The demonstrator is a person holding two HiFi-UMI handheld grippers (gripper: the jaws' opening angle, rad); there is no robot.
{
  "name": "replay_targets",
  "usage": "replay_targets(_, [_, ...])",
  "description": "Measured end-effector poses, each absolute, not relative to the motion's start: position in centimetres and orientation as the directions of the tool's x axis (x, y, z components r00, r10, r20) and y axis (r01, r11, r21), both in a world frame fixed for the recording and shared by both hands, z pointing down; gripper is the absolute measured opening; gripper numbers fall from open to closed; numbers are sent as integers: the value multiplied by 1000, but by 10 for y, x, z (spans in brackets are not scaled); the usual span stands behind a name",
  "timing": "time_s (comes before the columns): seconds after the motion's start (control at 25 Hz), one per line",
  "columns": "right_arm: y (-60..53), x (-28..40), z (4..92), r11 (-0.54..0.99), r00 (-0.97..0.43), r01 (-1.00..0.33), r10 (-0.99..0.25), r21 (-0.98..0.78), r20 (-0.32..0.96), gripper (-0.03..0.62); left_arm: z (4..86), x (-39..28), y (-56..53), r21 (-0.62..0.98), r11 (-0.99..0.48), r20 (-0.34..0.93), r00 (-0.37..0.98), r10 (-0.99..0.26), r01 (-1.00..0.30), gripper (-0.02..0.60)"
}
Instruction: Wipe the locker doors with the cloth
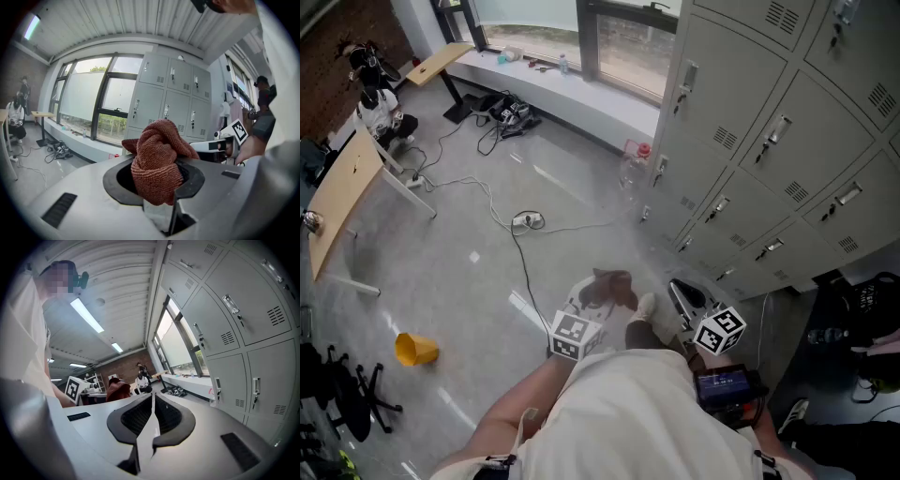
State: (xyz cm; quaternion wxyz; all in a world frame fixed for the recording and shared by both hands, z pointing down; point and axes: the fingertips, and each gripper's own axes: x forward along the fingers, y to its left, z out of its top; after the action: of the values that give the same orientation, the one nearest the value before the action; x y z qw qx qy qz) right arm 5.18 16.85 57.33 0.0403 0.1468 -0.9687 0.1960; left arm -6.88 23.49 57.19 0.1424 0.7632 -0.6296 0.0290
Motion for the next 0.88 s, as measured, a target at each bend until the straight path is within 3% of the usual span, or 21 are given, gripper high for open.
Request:
replay_targets(0.28, [84,40,588,869,-950,-307,-259,-388,173,29,576,-77,149,187,-160,249,204,-947,-969,110])
replay_targets(0.72, [-67,20,555,899,-967,-254,-243,-357,75,29,530,-94,-5,120,-184,201,205,-958,-976,110])
replay_targets(0.88, [-100,36,546,886,-953,-301,-294,-353,74,29,507,-77,-53,115,-259,171,276,-946,-959,110])
